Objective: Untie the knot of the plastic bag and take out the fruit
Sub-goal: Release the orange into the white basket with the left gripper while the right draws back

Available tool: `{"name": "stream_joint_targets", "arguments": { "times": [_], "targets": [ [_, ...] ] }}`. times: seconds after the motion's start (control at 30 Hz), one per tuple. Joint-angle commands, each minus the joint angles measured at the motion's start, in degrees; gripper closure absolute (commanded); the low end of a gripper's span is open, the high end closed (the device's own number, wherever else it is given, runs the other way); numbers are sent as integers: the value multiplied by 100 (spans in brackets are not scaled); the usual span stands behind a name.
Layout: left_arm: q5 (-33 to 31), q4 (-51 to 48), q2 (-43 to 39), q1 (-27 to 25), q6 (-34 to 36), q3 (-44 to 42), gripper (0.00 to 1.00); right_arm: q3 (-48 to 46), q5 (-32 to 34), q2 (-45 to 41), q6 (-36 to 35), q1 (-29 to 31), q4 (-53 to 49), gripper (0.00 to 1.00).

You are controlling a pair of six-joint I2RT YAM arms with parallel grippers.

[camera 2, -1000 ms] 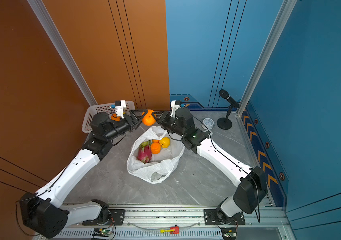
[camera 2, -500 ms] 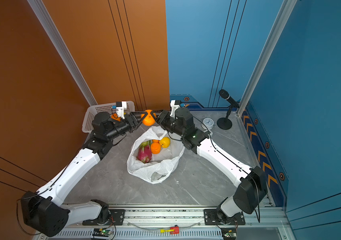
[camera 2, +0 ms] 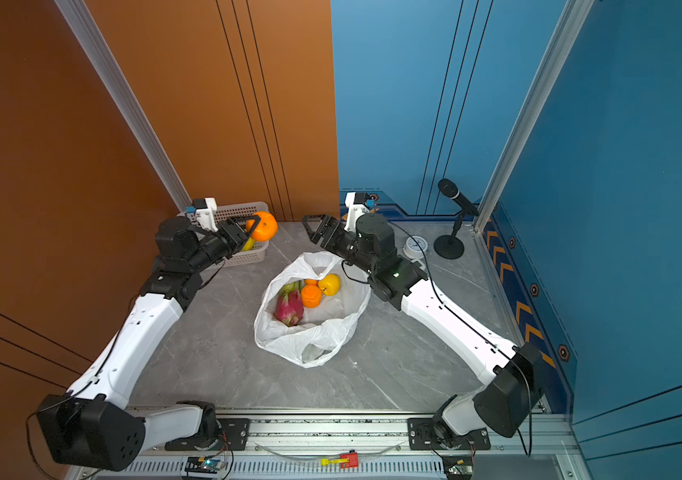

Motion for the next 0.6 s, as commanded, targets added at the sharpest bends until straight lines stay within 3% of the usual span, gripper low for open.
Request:
{"name": "stream_joint_targets", "arguments": {
  "times": [0.0,0.33,0.57],
  "targets": [
    [-274,-177,56,406,311,150,56,32,86,-151,-919,3,-278,17],
    [-253,-149,1309,1188,518,622,56,315,45,-8,-2597,48,-558,8],
    [-232,-535,2547,1336,919,1505,57,663,-12,300,-2943,48,-539,3]
  ]
}}
